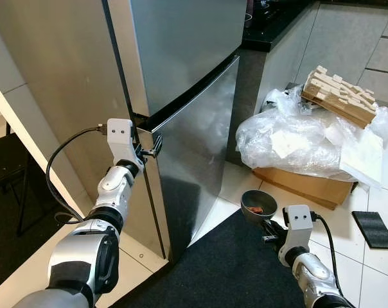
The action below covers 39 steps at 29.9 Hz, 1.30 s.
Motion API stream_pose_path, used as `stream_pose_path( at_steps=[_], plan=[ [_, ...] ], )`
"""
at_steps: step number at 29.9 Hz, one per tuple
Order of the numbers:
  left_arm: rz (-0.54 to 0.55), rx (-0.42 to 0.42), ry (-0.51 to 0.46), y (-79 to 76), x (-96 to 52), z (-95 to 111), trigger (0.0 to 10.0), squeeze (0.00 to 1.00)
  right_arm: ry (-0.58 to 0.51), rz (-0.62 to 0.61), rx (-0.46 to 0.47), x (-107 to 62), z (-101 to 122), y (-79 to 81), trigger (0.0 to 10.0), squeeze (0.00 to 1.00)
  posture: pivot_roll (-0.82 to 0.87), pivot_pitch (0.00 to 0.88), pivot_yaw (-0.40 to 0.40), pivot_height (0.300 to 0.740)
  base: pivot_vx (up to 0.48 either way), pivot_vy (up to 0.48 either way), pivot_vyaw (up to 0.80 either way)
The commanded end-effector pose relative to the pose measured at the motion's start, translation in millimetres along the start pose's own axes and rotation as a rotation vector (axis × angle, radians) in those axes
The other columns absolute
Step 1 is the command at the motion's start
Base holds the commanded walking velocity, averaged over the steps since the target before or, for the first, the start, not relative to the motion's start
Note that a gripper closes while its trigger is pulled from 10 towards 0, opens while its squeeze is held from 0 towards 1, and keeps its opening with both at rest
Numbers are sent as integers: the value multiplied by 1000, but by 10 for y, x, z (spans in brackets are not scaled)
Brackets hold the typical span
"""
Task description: Restocking fridge
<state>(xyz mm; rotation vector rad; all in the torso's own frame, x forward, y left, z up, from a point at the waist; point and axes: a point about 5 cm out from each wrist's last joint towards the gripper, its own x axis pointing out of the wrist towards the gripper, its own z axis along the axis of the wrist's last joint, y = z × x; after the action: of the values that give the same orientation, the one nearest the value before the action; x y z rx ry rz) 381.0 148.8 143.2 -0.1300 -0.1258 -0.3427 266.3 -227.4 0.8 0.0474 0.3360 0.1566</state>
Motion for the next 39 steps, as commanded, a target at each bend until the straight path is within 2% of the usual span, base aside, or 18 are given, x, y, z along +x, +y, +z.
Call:
stream_pose_path(
  at_steps=[1,2,3,4,7,13,15,21,32,36,39],
  plan=[
    [-62,-26,-16,-35,44,61,10000,0,-34,-9,-4,-1,49,-19,10000,0,-136,0,71,740,0,0,0],
    [-62,-26,-16,-35,44,61,10000,0,-34,-9,-4,-1,49,-19,10000,0,-136,0,71,740,0,0,0],
    [-185,-55,-38,-170,70,70,10000,0,-35,-10,-5,-1,54,-25,10000,0,-136,0,71,740,0,0,0],
    [-257,-63,-44,-251,77,65,10000,0,-35,-12,-7,-4,54,-31,10000,0,-135,0,69,740,0,0,0],
    [-298,-59,-38,-298,76,51,10000,0,-35,-13,-6,-4,56,-36,10000,0,-135,0,69,740,0,0,0],
    [-452,-83,-30,-468,72,16,10000,0,-38,-18,-8,1,72,-48,10000,0,-136,0,73,740,0,0,0],
    [-452,-83,-30,-468,72,16,10000,0,-38,-18,-8,1,72,-48,10000,0,-136,0,73,740,0,0,0],
    [-545,-90,-8,-569,34,-56,10000,0,-42,-23,-7,-3,74,-55,10000,0,-138,0,76,740,0,0,0],
    [-678,-121,9,-840,-17,-182,10000,0,-50,-34,-8,-6,97,-84,10000,0,-141,0,74,740,0,0,0],
    [-677,-122,5,-864,-16,-186,10000,0,-50,-36,-8,-8,97,-88,10000,0,-142,0,75,740,0,0,0],
    [-620,-113,-16,-821,-2,-163,10000,0,-48,-38,-7,-13,91,-92,10000,0,-142,0,75,740,0,0,0]
  ],
)
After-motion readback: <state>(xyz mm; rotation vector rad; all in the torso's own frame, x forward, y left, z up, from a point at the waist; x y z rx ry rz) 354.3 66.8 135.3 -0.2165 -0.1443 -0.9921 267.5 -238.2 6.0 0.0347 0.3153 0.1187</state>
